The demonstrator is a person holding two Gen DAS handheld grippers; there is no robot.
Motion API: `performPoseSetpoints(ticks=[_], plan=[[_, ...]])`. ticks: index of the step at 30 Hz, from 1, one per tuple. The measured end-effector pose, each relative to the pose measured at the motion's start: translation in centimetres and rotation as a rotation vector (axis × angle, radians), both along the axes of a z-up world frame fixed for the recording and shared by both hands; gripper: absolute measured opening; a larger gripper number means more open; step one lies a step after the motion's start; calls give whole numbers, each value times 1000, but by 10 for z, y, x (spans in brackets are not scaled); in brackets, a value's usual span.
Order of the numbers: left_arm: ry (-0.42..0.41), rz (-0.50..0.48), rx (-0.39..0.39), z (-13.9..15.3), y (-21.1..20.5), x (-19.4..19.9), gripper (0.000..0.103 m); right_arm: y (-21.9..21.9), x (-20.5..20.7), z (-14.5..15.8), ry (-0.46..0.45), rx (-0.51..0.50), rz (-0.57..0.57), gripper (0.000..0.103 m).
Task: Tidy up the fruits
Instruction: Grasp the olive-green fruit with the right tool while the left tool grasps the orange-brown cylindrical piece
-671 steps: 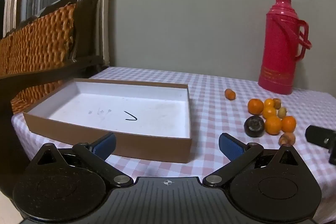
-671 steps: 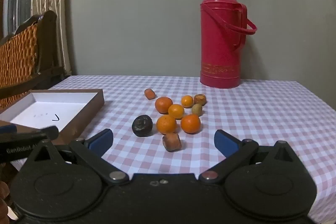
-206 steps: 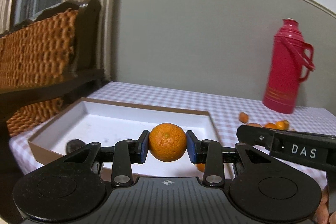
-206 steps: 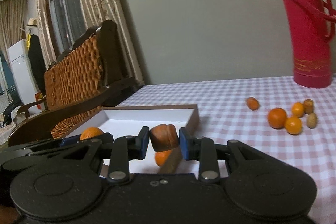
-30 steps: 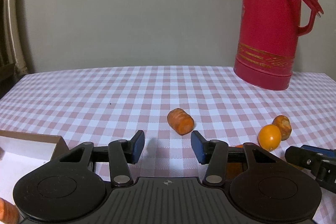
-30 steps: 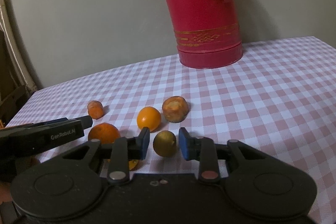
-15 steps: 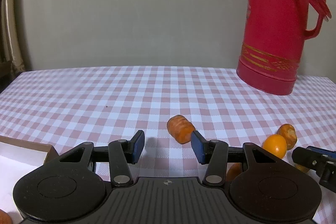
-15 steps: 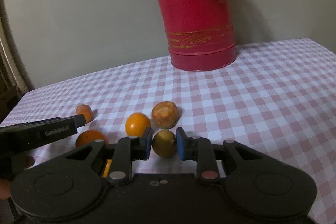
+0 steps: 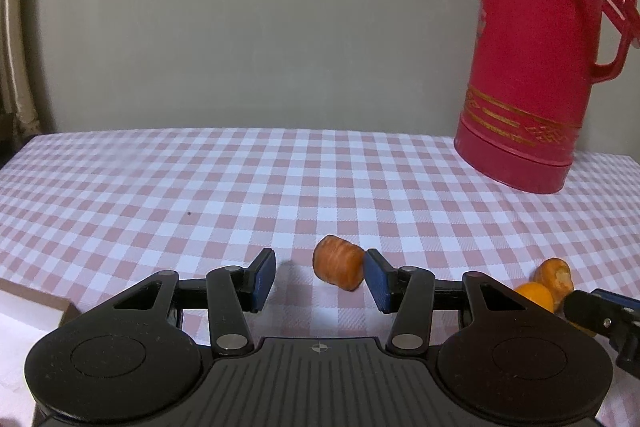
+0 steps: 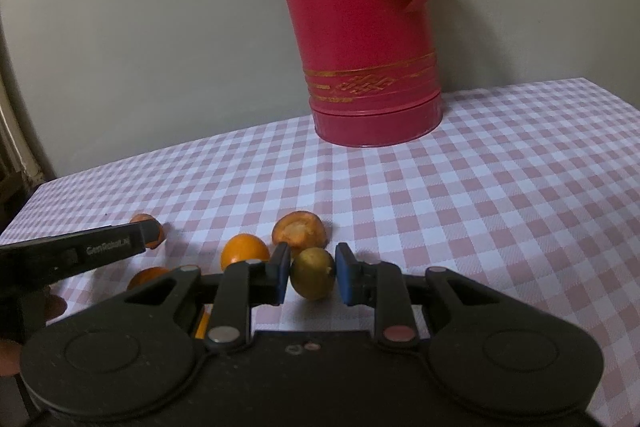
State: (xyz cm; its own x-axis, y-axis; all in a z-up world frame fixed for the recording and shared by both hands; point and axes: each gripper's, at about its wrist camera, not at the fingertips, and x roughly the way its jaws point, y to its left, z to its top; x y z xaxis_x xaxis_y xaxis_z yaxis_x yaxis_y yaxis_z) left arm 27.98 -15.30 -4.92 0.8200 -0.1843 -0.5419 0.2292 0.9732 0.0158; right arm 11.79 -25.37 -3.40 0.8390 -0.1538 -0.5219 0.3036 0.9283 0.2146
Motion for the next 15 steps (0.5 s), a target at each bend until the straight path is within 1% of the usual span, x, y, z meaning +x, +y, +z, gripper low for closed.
performPoseSetpoints(ticks=[5, 7, 8, 9, 13, 15], plan=[[36, -22, -29, -4, -3, 7, 50, -2, 2, -1, 3, 5, -1, 16], [37, -32, -35, -4, -4, 8, 50, -2, 2, -2, 4, 8, 1, 16], [37, -36, -40, -4, -5, 9, 38, -1, 2, -2, 4, 9, 1, 16], [38, -39, -43, -4, -6, 9, 30, -1, 2, -2, 6, 9, 2, 16], [42, -39, -48, -4, -8, 11, 30, -3, 4, -3, 10, 21, 3, 17], [36, -43, -45, -3, -8, 9, 30, -4, 6, -4, 20, 31, 5, 21]])
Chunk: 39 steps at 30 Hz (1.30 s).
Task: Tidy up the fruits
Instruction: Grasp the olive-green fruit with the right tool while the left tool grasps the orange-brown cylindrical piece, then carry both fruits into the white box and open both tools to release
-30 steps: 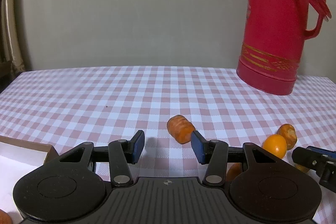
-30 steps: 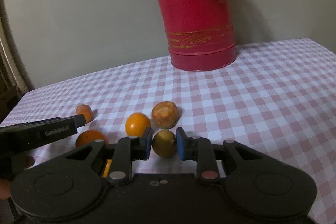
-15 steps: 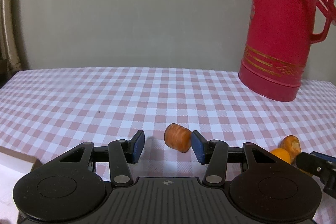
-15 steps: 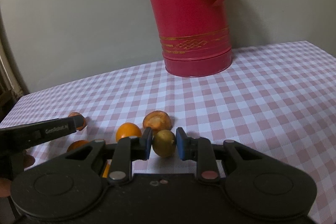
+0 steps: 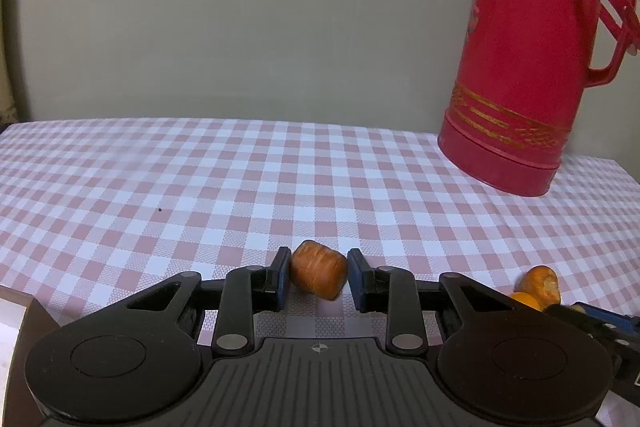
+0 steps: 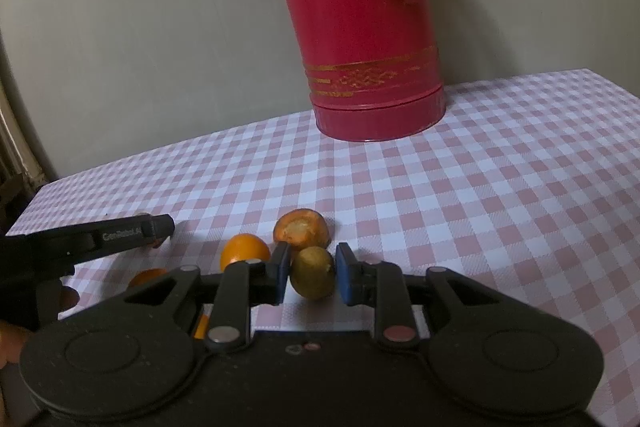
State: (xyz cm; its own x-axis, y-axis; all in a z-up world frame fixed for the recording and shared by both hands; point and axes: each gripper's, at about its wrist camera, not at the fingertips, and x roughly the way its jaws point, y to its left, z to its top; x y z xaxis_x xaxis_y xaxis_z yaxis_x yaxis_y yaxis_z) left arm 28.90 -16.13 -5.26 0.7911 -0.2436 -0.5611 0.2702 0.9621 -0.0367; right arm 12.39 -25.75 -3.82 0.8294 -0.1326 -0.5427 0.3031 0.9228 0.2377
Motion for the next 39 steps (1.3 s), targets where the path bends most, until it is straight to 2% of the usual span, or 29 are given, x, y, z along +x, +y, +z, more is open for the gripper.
performPoseSetpoints(ticks=[4, 8, 18, 39], plan=[[-19, -3, 13, 3, 0, -7, 30, 1, -1, 0, 0, 5, 2, 21], [-22, 0, 15, 5, 4, -13, 30, 4, -2, 0, 1, 5, 10, 17], [-20, 8, 24, 7, 17, -40, 30, 13, -14, 8, -24, -1, 21, 16], [-45, -9, 37, 24, 64, -144, 30, 63, -52, 34, -94, -33, 167, 16]])
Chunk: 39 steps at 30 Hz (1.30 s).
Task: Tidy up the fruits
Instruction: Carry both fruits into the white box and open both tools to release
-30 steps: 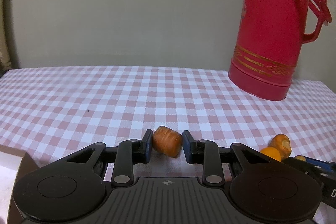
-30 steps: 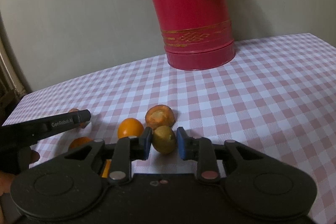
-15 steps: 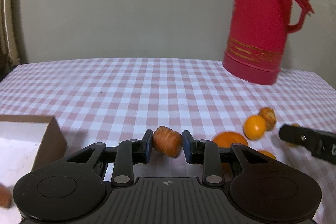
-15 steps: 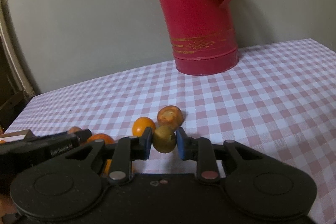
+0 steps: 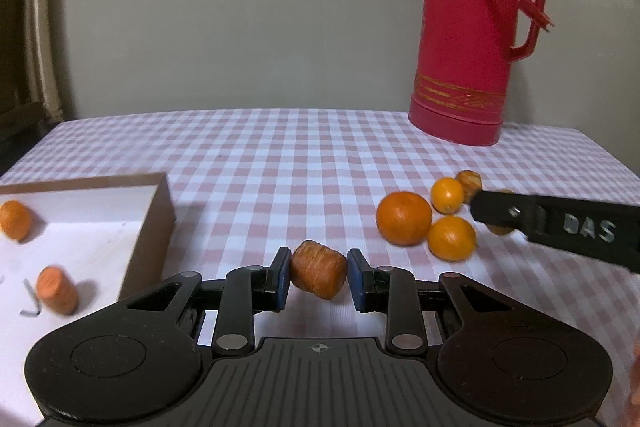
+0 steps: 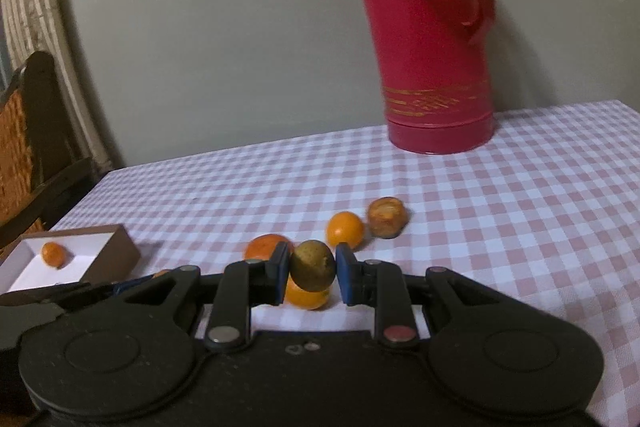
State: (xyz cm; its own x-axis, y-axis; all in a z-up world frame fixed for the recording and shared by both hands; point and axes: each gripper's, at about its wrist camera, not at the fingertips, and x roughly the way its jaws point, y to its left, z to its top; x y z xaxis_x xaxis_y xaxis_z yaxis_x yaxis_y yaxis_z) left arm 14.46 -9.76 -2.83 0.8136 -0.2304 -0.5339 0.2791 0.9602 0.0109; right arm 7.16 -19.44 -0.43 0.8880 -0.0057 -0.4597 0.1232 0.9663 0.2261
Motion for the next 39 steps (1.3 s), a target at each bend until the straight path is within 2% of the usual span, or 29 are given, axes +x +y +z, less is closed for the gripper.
performPoseSetpoints(ticks=[8, 23, 39], plan=[[-56, -21, 17, 13, 9, -29, 30, 15, -12, 2, 2, -1, 56, 16], [-126, -4, -15, 35, 45, -59, 30, 50, -33, 14, -6, -53, 99, 16], [-192, 115, -65, 58, 110, -75, 30, 111, -31, 36, -75, -69, 213, 16]])
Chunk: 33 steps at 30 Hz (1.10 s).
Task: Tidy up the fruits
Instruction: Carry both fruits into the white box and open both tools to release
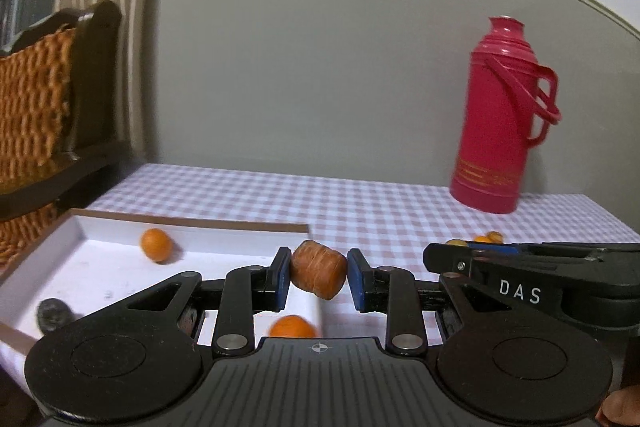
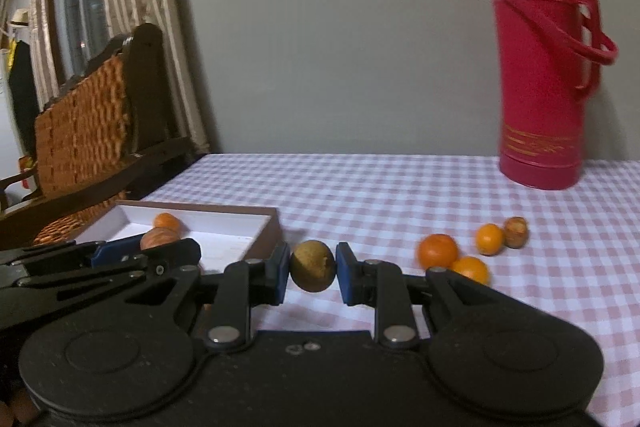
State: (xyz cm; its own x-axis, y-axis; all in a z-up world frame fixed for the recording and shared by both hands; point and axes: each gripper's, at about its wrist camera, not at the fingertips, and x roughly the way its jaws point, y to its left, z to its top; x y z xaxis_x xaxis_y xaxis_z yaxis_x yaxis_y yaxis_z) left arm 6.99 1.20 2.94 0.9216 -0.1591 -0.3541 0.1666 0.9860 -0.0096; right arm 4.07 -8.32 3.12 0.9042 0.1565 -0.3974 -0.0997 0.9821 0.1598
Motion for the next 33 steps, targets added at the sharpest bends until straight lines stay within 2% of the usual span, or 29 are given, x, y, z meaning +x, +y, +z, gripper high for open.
performPoseSetpoints(ticks=[15, 33], plan=[[-11, 169, -20, -2, 69, 0, 30, 58, 15, 7, -46, 20, 117, 16], [-1, 312, -23, -10, 122, 14, 30, 97, 34, 0, -47, 5, 159, 16]])
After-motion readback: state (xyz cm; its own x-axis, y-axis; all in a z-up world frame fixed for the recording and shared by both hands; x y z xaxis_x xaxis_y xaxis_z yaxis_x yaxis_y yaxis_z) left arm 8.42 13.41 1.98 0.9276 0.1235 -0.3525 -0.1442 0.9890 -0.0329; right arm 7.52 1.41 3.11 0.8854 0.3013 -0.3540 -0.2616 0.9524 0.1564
